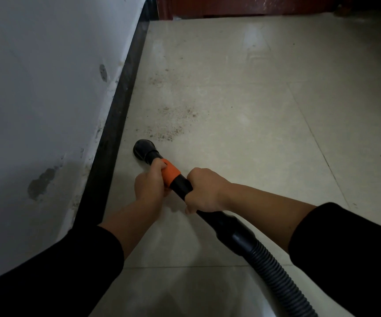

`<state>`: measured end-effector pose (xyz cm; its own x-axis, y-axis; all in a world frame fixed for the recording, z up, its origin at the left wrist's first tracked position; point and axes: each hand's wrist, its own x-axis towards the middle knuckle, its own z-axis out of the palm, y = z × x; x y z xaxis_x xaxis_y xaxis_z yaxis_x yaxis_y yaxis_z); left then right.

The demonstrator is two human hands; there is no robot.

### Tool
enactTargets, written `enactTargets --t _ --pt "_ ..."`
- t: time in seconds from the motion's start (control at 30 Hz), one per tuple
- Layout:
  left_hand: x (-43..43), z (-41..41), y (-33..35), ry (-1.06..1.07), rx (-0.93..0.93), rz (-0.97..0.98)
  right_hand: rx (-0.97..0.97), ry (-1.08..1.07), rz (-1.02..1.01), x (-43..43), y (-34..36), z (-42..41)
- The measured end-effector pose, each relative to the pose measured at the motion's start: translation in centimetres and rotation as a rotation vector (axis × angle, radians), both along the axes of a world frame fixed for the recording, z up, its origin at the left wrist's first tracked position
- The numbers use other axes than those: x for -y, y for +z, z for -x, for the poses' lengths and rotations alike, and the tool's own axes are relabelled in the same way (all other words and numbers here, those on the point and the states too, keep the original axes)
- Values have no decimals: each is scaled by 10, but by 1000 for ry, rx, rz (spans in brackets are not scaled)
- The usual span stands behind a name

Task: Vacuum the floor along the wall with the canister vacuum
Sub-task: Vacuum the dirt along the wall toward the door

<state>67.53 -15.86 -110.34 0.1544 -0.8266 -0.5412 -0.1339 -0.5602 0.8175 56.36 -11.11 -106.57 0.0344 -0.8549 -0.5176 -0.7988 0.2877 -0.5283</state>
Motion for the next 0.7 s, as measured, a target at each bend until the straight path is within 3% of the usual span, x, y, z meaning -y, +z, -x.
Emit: enactTargets --t 0.7 --pt "15 -33 -3 82 28 25 25 30 5 23 -6 -34"
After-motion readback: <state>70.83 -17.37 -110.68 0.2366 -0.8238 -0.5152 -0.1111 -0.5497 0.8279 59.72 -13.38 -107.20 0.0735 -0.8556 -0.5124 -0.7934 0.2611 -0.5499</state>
